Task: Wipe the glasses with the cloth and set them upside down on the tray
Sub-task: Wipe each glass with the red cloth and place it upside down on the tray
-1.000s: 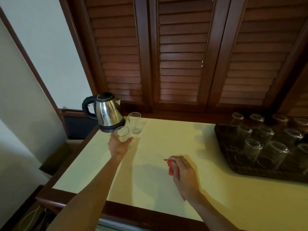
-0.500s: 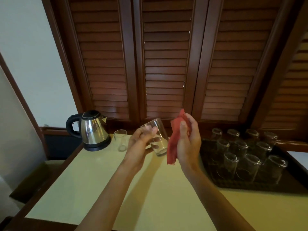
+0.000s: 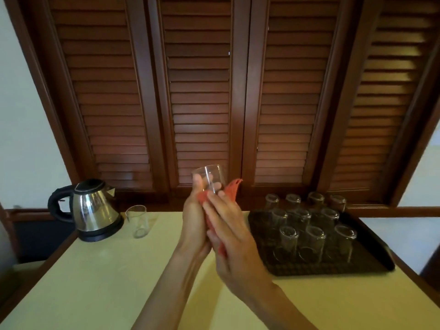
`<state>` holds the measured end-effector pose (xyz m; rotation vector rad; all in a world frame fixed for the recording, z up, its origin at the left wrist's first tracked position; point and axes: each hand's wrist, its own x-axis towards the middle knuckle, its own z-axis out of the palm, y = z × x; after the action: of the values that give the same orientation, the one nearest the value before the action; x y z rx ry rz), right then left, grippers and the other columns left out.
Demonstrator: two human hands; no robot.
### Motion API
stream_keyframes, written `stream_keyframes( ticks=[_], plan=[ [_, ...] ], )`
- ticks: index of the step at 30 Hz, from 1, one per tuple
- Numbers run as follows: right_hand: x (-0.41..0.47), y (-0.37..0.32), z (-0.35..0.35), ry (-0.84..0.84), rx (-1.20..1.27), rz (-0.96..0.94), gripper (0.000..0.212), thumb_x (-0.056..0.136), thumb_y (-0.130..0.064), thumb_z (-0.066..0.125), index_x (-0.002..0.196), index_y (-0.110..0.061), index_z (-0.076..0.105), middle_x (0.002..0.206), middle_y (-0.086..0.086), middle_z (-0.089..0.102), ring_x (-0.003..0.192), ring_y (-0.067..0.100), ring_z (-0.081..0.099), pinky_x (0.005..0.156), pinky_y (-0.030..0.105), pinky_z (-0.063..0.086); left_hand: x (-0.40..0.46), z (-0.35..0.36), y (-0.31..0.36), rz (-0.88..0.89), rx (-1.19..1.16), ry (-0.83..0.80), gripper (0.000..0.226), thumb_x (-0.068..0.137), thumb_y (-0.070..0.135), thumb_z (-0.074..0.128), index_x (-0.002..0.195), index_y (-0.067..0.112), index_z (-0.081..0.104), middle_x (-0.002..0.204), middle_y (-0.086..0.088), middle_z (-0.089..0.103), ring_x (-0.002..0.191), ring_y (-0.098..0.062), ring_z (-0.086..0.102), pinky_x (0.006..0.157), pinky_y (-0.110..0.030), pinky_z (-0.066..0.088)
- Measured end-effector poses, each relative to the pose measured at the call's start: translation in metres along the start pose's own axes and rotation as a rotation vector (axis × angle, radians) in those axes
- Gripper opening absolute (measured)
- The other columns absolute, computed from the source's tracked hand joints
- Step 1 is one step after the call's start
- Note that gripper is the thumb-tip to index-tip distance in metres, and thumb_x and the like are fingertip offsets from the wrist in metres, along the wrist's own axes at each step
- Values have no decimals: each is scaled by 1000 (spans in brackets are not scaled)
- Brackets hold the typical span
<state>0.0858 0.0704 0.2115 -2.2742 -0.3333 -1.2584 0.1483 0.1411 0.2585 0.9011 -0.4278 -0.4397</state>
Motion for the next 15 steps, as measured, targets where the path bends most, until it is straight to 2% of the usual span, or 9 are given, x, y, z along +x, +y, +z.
stream_keyframes(
  ticks=[1,4,6,8,9,12,13,15],
  plan=[
    [1,5,-3,28,13,22,48,104,-11,42,152,-10,40,164,1,31,154,20,25,124,44,26,-3,2,-3,5,14,-15,53,103,55,43,100,17,81,103,-9,76,95,-18,75,82,-29,60],
    [26,18,-20,209,127,243,46,107,-13,41,152,-7,39,162,4,34,152,14,28,122,38,32,-15,10,-21,-16,78,-12,55,105,53,34,118,22,78,123,-6,77,118,-20,71,93,-37,57],
    [17,11,-19,108,60,155,47,106,-14,42,153,-9,38,164,4,31,153,16,25,123,38,29,-11,9,-20,-15,17,-14,57,107,52,34,116,19,79,119,-7,78,114,-20,73,91,-34,58],
    [-7,4,-8,-43,3,55,47,106,-13,43,153,-11,39,164,2,31,154,18,23,125,42,25,-1,6,-15,-4,-28,15,55,106,52,41,102,15,81,99,-6,77,96,-18,74,79,-28,61],
    [-11,8,-8,-42,13,57,46,106,-13,44,152,-11,40,164,2,32,154,17,24,124,43,26,0,5,-17,-1,-1,6,53,106,52,42,104,14,79,98,-6,77,95,-18,73,79,-28,61],
    [10,29,-20,154,166,333,46,108,-18,42,153,-11,40,163,-1,32,151,9,28,120,39,34,-9,7,-41,-56,113,-45,53,108,53,32,127,25,73,128,-5,74,123,-21,68,96,-42,57],
    [15,30,-23,178,173,359,46,108,-22,41,154,-13,39,164,-3,31,151,8,28,120,38,34,-11,9,-46,-69,121,-39,53,108,54,30,130,28,72,133,-4,72,128,-21,66,100,-45,55],
    [1,20,-18,107,125,256,48,108,-23,40,155,-14,37,165,-4,29,152,11,25,122,40,32,-6,6,-44,-67,71,-9,56,109,53,33,131,19,72,133,-9,72,129,-24,65,102,-42,53]
  ],
)
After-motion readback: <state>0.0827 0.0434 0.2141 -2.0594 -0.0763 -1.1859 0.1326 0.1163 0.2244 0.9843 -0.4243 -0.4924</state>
